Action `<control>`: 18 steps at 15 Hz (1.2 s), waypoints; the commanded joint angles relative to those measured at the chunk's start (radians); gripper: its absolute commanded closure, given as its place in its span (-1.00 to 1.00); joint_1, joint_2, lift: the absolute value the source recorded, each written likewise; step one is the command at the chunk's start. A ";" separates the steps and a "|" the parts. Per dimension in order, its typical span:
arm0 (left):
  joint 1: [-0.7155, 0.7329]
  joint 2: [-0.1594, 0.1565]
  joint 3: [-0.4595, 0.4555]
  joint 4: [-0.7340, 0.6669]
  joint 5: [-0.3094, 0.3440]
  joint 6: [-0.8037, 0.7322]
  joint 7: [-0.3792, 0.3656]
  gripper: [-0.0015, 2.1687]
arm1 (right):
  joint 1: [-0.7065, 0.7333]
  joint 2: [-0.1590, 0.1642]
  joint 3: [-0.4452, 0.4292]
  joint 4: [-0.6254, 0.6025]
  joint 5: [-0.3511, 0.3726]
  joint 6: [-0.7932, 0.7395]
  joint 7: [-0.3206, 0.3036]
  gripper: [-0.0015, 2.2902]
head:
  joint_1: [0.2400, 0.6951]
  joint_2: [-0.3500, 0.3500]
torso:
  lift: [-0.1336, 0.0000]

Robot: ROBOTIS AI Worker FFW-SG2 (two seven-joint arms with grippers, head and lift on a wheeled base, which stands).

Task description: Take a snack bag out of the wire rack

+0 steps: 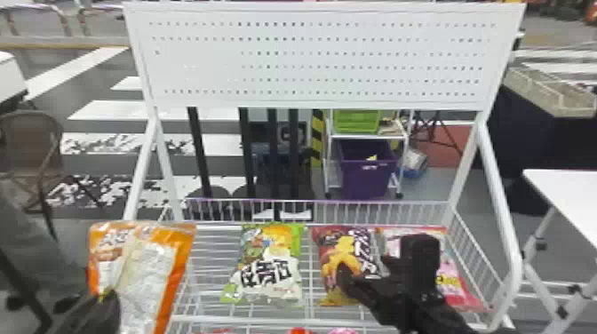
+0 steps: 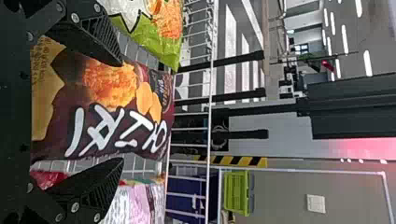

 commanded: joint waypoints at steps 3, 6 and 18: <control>-0.002 0.000 0.000 0.001 -0.002 0.000 0.000 0.74 | -0.092 0.023 0.033 0.106 -0.008 0.065 0.020 -0.26 | 0.14 0.00 | 1.00; -0.003 0.002 0.000 0.004 -0.002 0.000 0.000 0.74 | -0.089 0.025 0.033 0.084 -0.003 0.102 0.028 0.96 | 0.14 0.00 | 1.00; 0.011 0.003 -0.003 -0.008 -0.005 -0.009 0.000 0.74 | 0.027 -0.034 0.024 -0.183 0.042 0.142 -0.046 0.96 | 0.14 0.00 | 1.00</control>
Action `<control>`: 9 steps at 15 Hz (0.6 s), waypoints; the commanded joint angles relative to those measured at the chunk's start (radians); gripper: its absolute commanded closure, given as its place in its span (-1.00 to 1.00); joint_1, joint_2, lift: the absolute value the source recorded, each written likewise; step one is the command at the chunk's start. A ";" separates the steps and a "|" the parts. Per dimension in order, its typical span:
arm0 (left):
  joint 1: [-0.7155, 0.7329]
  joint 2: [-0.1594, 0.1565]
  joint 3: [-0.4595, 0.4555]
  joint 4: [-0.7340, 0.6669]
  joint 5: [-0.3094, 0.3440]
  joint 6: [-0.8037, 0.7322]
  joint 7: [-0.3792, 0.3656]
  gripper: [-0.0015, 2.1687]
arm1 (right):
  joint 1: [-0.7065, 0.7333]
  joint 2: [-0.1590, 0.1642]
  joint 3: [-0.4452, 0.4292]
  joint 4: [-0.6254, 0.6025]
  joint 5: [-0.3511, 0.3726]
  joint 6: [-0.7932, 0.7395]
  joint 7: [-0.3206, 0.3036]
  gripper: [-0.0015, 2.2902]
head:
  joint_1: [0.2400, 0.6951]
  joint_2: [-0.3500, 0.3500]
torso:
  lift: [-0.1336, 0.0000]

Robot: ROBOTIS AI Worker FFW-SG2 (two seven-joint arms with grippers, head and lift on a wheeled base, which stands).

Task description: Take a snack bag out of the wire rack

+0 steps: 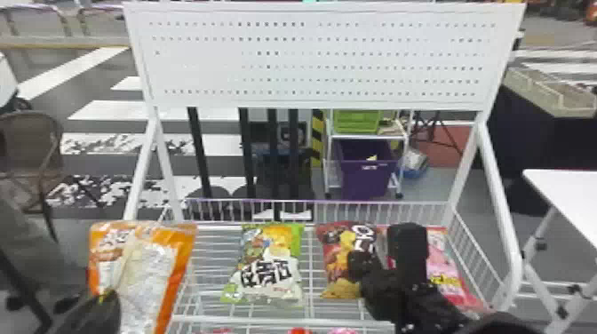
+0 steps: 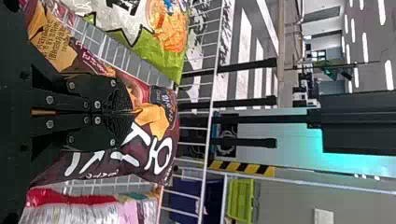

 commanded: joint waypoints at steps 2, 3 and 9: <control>0.001 0.000 -0.009 -0.005 -0.005 -0.004 0.000 0.74 | 0.130 -0.065 -0.034 -0.213 0.052 -0.002 -0.029 0.96 | 0.14 0.00 | 1.00; 0.001 0.002 -0.012 -0.006 -0.008 -0.004 0.000 0.74 | 0.175 -0.093 -0.054 -0.270 0.055 -0.014 -0.029 0.96 | 0.14 0.00 | 1.00; -0.008 0.005 -0.021 -0.005 -0.008 -0.004 0.000 0.74 | 0.551 -0.111 -0.175 -0.514 0.164 -0.337 -0.001 0.96 | 0.14 0.00 | 1.00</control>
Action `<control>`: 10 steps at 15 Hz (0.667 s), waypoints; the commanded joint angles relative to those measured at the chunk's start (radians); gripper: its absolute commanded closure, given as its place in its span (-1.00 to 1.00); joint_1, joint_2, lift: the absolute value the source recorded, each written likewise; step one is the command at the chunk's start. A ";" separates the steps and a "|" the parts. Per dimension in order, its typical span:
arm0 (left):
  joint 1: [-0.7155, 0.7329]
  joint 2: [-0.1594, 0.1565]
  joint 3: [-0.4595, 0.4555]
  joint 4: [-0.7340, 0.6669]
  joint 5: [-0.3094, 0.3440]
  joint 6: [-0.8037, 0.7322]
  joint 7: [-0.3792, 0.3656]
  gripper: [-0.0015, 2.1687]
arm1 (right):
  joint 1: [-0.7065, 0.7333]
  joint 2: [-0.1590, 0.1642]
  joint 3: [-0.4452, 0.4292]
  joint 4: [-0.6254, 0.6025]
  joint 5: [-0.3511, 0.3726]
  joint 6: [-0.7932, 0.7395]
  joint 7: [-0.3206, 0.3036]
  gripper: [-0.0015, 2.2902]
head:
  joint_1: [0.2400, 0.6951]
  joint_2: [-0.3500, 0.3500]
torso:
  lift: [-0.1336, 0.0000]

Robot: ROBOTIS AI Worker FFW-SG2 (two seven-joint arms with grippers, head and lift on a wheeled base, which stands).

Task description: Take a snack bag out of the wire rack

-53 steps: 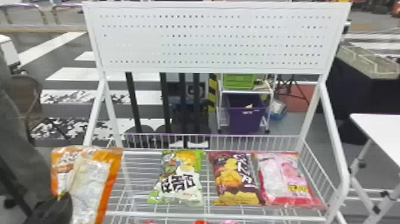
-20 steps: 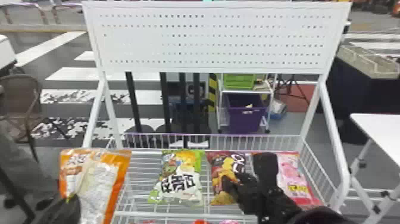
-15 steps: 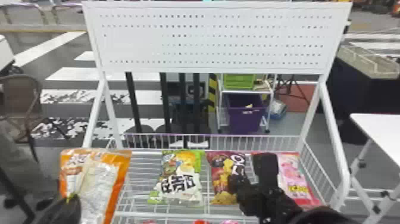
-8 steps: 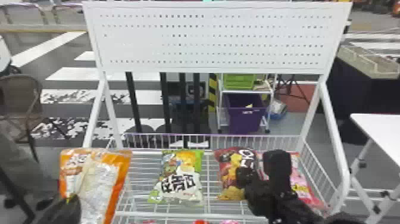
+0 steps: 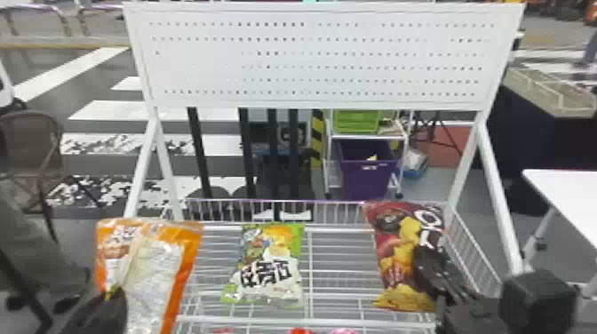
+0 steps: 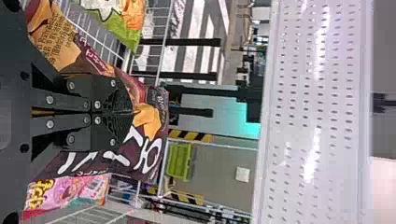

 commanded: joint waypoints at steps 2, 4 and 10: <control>-0.004 0.002 -0.005 0.003 0.000 0.000 0.000 0.74 | 0.201 0.017 -0.047 -0.050 0.047 -0.280 0.009 0.96 | 0.14 0.00 | 1.00; -0.004 0.002 -0.005 0.004 0.000 0.000 0.000 0.74 | 0.306 0.059 -0.070 -0.049 0.070 -0.467 0.032 0.96 | 0.14 0.00 | 1.00; -0.019 0.002 -0.008 0.014 0.000 0.000 0.012 0.74 | 0.520 0.142 -0.189 -0.035 0.061 -0.703 0.089 0.96 | 0.14 0.00 | 1.00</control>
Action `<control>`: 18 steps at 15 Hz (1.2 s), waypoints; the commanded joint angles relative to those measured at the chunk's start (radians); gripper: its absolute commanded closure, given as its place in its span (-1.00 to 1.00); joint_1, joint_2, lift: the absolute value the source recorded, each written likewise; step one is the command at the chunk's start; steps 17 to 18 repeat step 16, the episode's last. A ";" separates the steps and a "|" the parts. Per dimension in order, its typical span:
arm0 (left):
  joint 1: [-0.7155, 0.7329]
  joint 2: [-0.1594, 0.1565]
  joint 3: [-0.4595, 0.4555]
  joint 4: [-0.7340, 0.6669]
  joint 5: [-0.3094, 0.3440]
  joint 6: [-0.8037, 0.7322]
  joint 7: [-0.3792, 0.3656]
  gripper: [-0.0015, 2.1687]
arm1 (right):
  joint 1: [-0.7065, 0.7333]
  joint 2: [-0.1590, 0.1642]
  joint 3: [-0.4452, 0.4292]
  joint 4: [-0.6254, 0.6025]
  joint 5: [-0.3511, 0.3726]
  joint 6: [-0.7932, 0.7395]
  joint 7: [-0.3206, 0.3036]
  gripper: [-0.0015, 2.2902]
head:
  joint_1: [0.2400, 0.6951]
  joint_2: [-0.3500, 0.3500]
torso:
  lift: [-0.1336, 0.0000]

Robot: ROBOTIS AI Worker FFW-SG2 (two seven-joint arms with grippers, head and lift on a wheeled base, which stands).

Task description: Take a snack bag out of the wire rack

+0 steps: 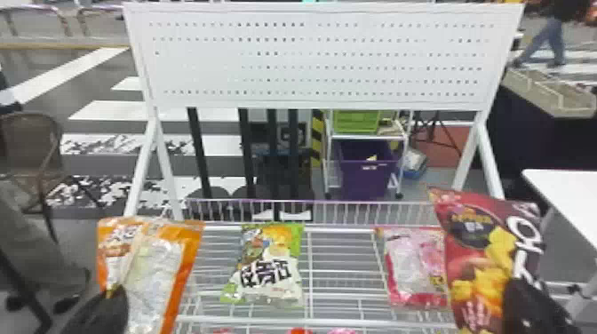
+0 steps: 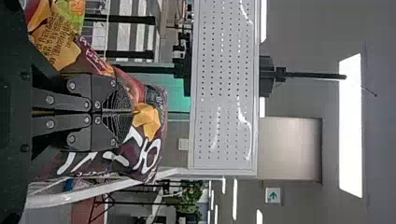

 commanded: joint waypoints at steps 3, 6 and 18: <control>-0.010 0.000 -0.008 0.003 0.000 0.000 0.001 0.74 | 0.043 0.025 -0.035 -0.001 -0.013 -0.011 0.036 0.96 | 0.14 0.00 | 1.00; -0.008 -0.002 -0.011 0.000 -0.008 0.000 0.001 0.74 | 0.043 0.030 -0.047 -0.012 -0.012 0.060 0.037 0.96 | 0.14 0.00 | 1.00; -0.010 0.000 -0.011 -0.001 -0.008 -0.003 0.001 0.74 | 0.054 0.036 -0.048 -0.041 -0.005 0.103 0.037 0.96 | 0.14 0.00 | 1.00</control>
